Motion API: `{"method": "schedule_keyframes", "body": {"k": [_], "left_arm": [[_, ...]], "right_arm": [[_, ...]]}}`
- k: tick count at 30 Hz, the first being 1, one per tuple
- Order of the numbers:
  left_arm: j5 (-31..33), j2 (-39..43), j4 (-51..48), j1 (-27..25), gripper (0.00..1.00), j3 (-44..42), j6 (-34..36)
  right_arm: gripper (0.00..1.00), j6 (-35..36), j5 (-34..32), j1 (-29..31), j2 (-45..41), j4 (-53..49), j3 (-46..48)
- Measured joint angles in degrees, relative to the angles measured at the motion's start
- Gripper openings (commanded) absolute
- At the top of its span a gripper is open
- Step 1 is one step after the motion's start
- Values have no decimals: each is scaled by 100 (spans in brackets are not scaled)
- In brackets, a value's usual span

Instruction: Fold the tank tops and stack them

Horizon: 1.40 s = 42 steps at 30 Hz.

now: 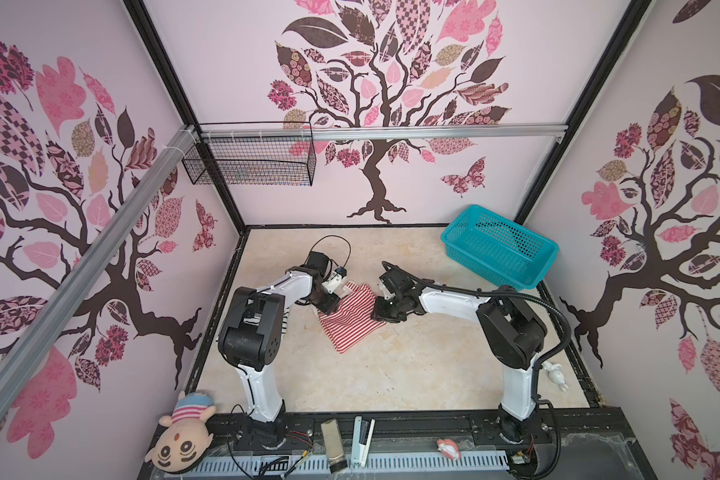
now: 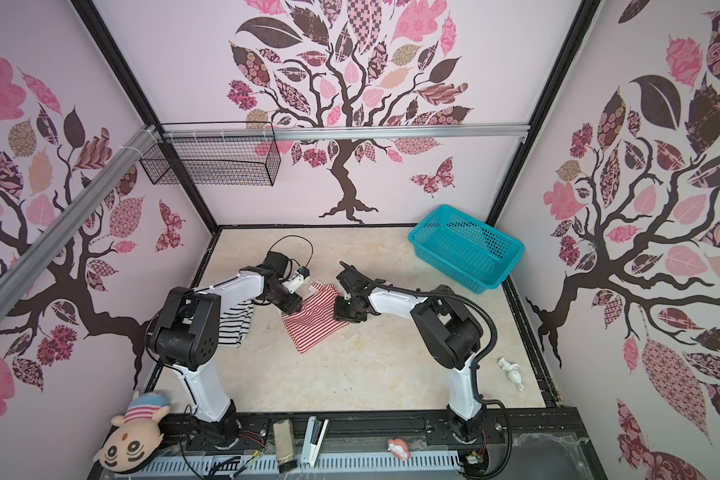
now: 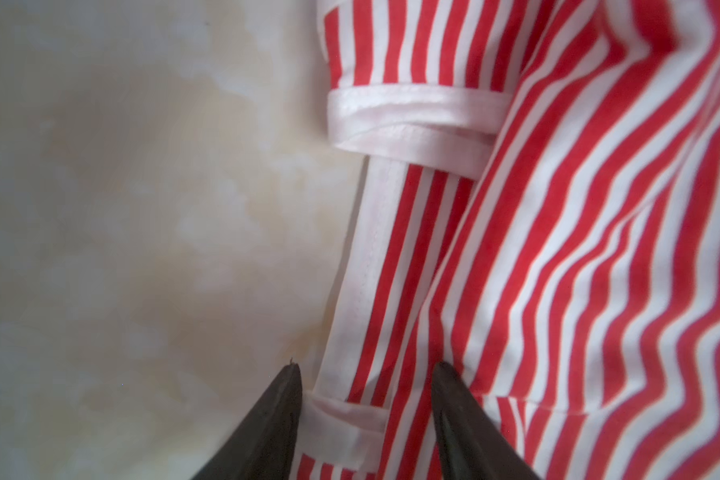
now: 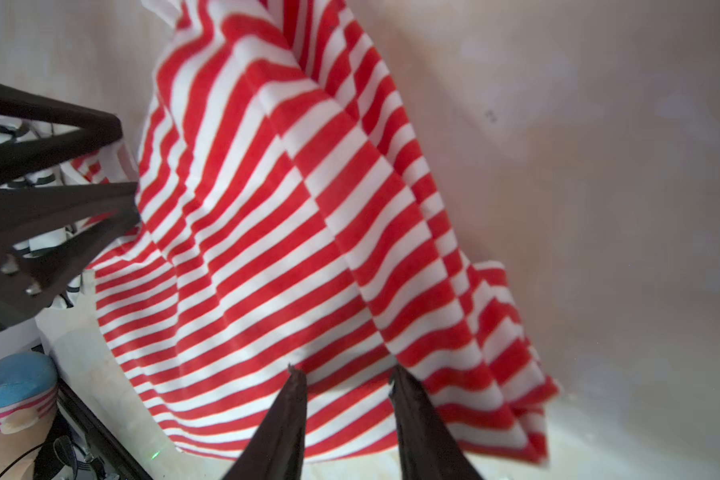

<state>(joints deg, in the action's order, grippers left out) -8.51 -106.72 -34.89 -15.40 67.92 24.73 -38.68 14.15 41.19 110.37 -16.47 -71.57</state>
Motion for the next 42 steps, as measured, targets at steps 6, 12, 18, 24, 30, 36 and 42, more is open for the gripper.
{"method": "schedule_keyframes", "body": {"k": [6, 12, 18, 24, 30, 36, 42], "left_arm": [[-466, 2, -343, -804, 42, -7, -13], [-1043, 0, -649, -1467, 41, 0, -122], [-1504, -361, -850, -1891, 40, 376, -321], [-1683, -503, -833, -2151, 47, 560, -586], [-1145, 46, -708, -2026, 57, 358, -835], [-1266, 699, -758, -2026, 56, 404, -922], [-1659, 608, -1137, -2109, 57, 426, -778]], "right_arm": [[43, -15, -409, -2, -1130, -179, 879], [44, 11, -763, -2, -2337, -568, 1368], [44, 52, -901, 0, -2839, -861, 1460], [44, -90, -907, 0, -3233, -907, 2094], [44, -299, -975, 0, -3628, -909, 2680], [45, -376, -1045, -83, -3786, -901, 2914], [52, -142, -850, -754, -3762, -761, 2905]]}}
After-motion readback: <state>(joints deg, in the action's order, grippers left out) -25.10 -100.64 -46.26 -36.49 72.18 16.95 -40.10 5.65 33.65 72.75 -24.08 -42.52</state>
